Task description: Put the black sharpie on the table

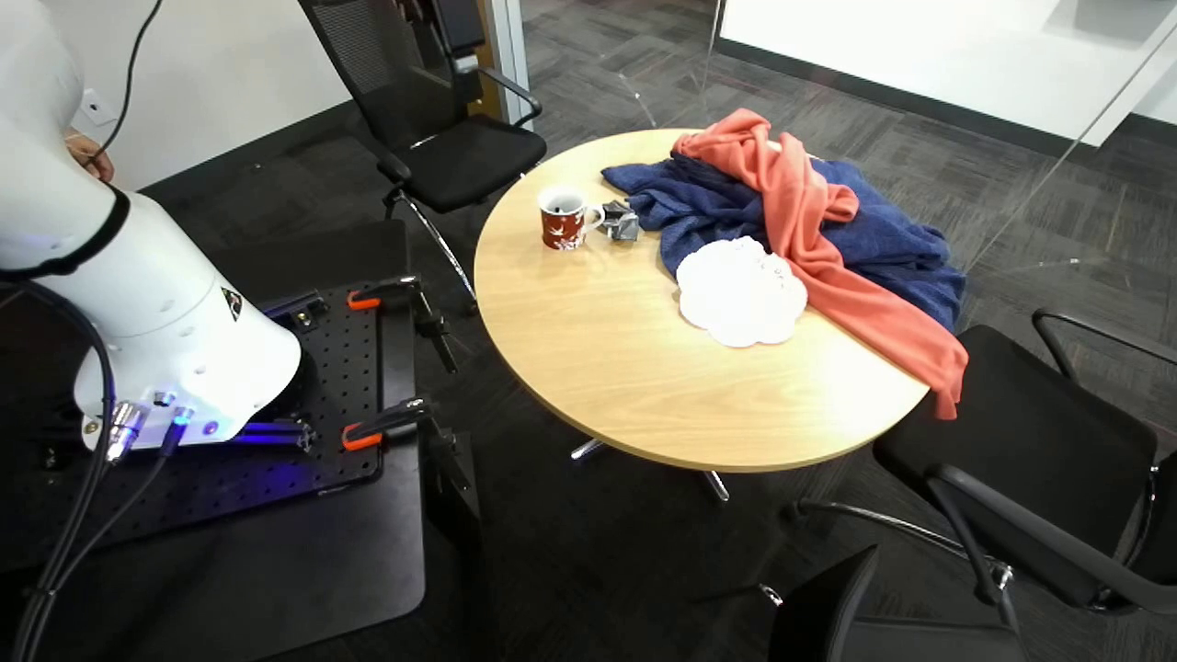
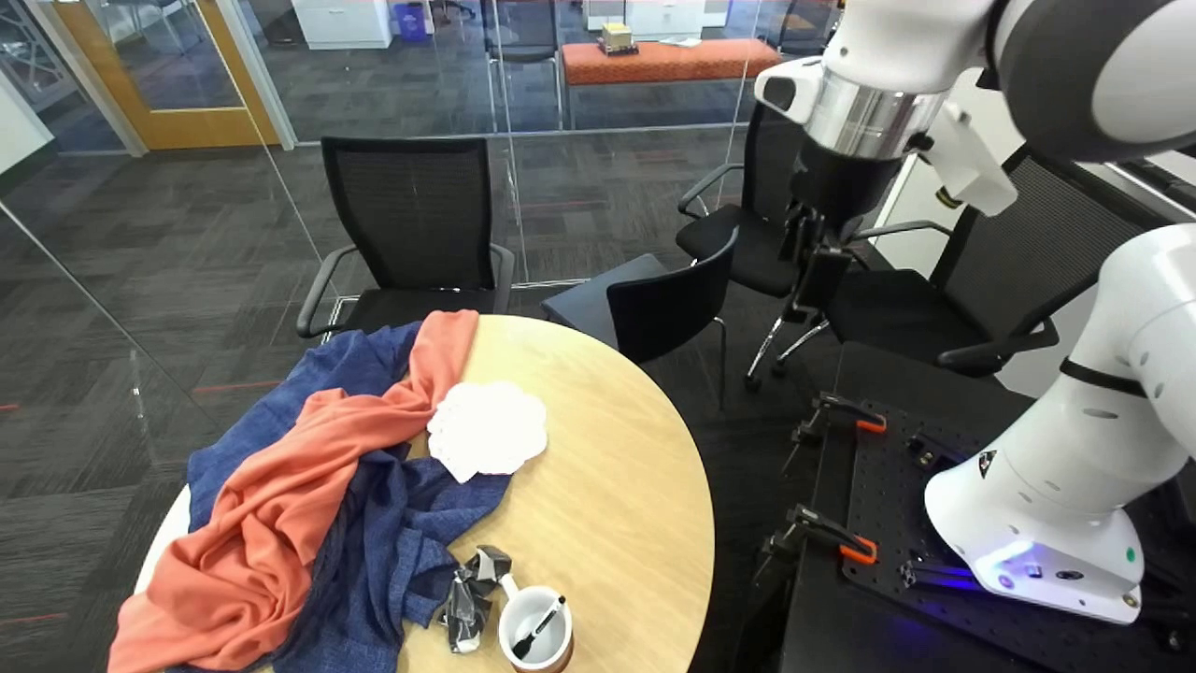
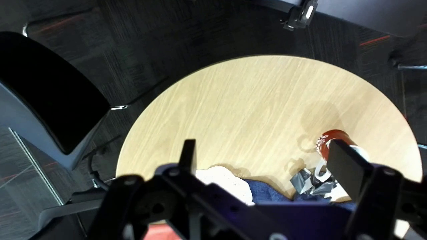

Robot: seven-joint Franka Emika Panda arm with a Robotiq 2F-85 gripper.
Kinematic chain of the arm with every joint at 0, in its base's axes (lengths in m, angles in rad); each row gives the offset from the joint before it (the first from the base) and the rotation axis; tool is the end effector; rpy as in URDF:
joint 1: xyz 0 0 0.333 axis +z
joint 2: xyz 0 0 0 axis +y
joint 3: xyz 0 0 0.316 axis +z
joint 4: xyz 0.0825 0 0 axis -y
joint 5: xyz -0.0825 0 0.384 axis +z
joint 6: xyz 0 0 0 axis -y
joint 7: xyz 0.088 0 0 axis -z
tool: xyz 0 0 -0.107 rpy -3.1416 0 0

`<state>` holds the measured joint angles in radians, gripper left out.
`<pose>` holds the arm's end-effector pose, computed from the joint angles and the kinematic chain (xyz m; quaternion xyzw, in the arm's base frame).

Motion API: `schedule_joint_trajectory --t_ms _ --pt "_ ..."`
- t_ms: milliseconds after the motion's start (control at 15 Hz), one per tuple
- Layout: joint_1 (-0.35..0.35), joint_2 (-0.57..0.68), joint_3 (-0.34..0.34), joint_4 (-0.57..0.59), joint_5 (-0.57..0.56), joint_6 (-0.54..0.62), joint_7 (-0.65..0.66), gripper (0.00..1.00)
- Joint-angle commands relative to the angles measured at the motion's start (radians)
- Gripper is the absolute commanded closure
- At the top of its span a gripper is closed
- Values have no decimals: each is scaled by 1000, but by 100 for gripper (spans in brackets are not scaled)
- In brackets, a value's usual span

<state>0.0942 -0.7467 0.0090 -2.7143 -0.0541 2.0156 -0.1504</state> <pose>0.3236 0.0302 0.4461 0.9900 0.1362 0.0233 0.0283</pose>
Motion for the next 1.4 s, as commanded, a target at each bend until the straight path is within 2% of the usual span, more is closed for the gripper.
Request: schedule_joint_trajectory --t_ms 0,400,733,800,867,1333 --pt "47 173 39 63 30 76 9 0" --pt "91 421 91 164 46 186 5 0" --pt "108 568 128 242 52 247 4 0" --pt "110 582 136 253 52 239 9 0" --pt "98 537 131 210 36 236 -1 0" --pt "104 585 148 243 26 255 12 0"
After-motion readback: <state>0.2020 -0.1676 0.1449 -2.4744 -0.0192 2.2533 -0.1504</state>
